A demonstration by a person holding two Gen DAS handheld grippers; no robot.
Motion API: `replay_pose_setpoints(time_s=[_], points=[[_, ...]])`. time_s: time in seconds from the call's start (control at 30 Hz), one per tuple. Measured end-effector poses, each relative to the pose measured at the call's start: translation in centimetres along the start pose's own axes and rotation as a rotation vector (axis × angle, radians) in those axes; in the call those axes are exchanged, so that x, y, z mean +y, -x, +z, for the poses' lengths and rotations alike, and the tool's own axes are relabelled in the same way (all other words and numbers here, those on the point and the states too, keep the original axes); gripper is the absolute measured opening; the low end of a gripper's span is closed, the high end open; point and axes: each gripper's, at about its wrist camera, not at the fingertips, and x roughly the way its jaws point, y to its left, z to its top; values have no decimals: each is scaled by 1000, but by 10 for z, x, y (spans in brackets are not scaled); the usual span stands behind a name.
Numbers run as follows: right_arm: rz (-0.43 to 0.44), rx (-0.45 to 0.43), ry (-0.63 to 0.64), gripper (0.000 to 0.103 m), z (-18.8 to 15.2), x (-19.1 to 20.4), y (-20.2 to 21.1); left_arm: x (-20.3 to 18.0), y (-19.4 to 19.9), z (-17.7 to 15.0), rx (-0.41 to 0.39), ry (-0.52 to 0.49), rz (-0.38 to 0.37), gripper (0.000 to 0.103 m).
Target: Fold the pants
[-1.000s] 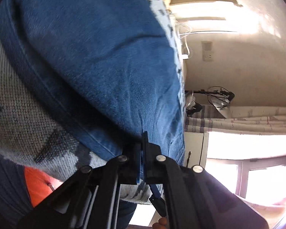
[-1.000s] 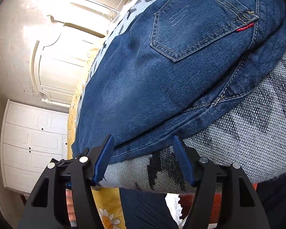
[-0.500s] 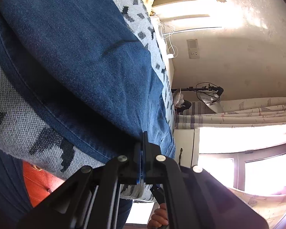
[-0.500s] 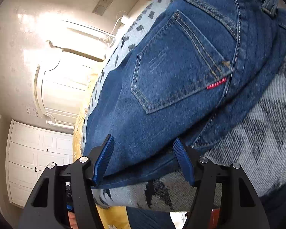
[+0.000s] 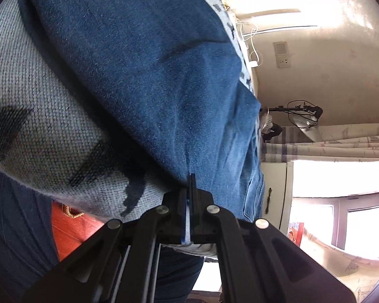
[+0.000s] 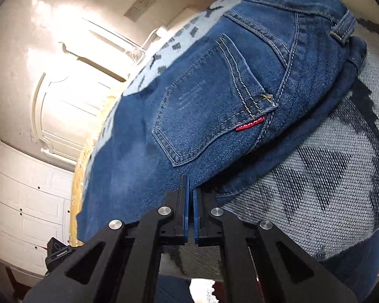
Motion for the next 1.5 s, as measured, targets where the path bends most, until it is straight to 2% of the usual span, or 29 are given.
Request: replay_pose_setpoints(time_s=[0.1,0.2,0.4,0.43,0.5,0.53,0.57,0.63,0.67,0.7,0.73,0.77,0.8,0.83,0.87,0.93,1.03,1.1,1.13,1.17,1.2,1.3,1.37,1.4,1.43,1.47,1.5], points=[[-48,-12,10,5,-1,-3,2,1,-7,1,8,1,16,1],[-90,-60,5,9,5,-17,18,4,-11,1,20,10,34,3],[-202,-231,-162,10,37,-85,73,13,-6,-5,39,-2,32,7],[-195,-246,-189,11,43,-95,81,14,-4,-6,38,-4,31,8],[-155,-252,-193,22,55,-102,87,13,2,-9,29,-14,27,10],[-133,-245,-180,22,62,-103,87,11,5,-11,16,-30,31,11],[-113,-238,-173,27,69,-103,85,8,10,-12,-4,-53,41,14],[-93,-231,-166,57,79,-102,78,1,17,-13,-42,-89,70,20],[-86,-238,-149,83,85,-100,73,-1,22,-12,-58,-97,82,23],[-85,-235,-131,79,92,-99,66,-3,27,-11,-79,-109,95,25],[-101,-227,-113,70,96,-98,62,-6,32,-9,-103,-125,112,26],[-163,-230,-83,39,95,-94,64,-8,38,-6,-126,-140,129,30],[-198,-231,-68,24,94,-95,66,-12,46,-3,-159,-155,150,36],[-171,-229,-84,17,93,-99,69,-13,53,0,-189,-169,167,39],[-166,-226,-93,13,91,-103,73,-16,60,4,-224,-188,189,44],[-191,-217,-73,12,84,-105,78,-29,68,17,-289,-278,248,51],[-213,-217,-71,11,77,-106,80,-57,59,48,-308,-477,323,64],[-211,-220,-93,12,76,-109,81,-82,39,73,-282,-673,363,70],[-235,-208,-105,23,76,-109,80,-92,28,85,-259,-754,383,72],[-268,-210,-118,38,76,-108,84,-101,14,100,-216,-842,397,73],[-310,-241,-110,46,75,-101,93,-109,0,115,-188,-916,437,73],[-490,-370,27,54,74,-64,118,-126,-42,156,-81,-1084,528,73],[-476,-376,160,54,88,-33,116,-129,-64,173,-40,-1191,586,73],[-475,-371,219,54,96,-19,112,-127,-80,180,55,-1240,598,72],[-480,-376,276,54,106,-4,107,-125,-96,183,126,-1275,634,61],[-467,-370,312,60,116,8,101,-119,-106,186,191,-1303,664,36],[-443,-346,353,71,128,18,90,-122,-105,192,214,-1299,626,27]])
